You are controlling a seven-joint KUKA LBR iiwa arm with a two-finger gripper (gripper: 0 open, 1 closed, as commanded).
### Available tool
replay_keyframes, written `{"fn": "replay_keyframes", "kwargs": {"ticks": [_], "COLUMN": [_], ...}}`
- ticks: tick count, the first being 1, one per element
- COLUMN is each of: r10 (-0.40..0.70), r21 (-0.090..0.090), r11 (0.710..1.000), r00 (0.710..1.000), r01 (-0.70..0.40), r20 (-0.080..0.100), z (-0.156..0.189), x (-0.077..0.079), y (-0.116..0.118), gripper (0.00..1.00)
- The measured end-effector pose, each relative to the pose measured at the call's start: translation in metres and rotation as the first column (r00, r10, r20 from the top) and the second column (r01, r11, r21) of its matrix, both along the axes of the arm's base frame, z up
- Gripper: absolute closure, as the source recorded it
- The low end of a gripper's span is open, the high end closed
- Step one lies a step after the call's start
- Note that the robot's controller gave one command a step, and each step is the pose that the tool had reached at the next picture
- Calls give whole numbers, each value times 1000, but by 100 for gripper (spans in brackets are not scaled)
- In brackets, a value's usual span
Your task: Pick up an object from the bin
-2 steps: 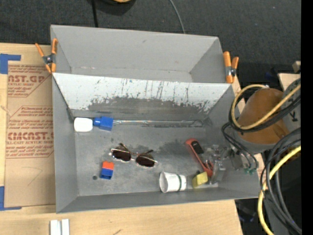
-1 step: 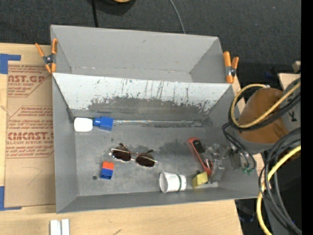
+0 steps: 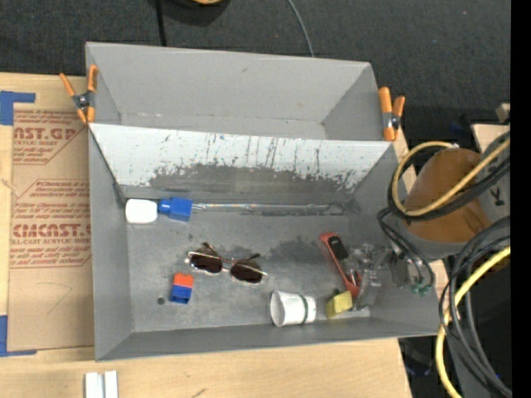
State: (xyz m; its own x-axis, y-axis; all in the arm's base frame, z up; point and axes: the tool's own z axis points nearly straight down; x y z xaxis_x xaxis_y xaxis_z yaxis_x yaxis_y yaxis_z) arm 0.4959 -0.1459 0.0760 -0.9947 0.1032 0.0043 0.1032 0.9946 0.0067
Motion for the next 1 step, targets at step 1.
{"fn": "replay_keyframes", "kwargs": {"ticks": [1], "r10": [32], "r21": [0], "r11": [999], "r00": [999], "r01": [-32], "r20": [-6], "z": [17], "x": [-2], "y": [0], "gripper": [100]}}
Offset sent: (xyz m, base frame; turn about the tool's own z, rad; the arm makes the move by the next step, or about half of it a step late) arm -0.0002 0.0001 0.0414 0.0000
